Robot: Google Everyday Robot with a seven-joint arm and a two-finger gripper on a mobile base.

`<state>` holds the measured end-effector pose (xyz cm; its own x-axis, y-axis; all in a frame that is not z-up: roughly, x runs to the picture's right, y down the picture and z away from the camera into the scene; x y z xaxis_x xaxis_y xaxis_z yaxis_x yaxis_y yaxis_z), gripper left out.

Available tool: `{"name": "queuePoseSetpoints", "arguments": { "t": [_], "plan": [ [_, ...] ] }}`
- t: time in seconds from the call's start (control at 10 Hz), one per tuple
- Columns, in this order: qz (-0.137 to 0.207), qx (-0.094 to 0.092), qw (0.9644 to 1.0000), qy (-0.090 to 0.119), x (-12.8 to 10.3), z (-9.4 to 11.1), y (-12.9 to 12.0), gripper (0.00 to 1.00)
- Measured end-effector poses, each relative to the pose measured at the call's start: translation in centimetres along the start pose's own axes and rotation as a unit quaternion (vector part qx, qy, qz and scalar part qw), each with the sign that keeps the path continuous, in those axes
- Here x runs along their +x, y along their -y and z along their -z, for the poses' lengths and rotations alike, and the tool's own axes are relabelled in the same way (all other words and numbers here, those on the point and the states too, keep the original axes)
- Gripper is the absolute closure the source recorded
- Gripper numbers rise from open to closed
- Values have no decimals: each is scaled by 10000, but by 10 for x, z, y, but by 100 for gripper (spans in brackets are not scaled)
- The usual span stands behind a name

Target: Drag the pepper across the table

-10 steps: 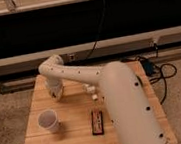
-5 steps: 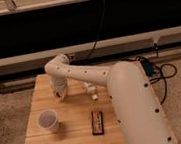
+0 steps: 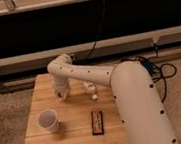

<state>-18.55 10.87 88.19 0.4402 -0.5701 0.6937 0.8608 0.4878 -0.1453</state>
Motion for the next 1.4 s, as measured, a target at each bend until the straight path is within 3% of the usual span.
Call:
{"name": "queuePoseSetpoints", "arguments": {
  "t": [0.6, 1.4],
  "plan": [
    [-175, 118, 9997, 97, -8, 3, -16, 100],
    [-310, 77, 9995, 85, -14, 7, -26, 100]
  ]
}}
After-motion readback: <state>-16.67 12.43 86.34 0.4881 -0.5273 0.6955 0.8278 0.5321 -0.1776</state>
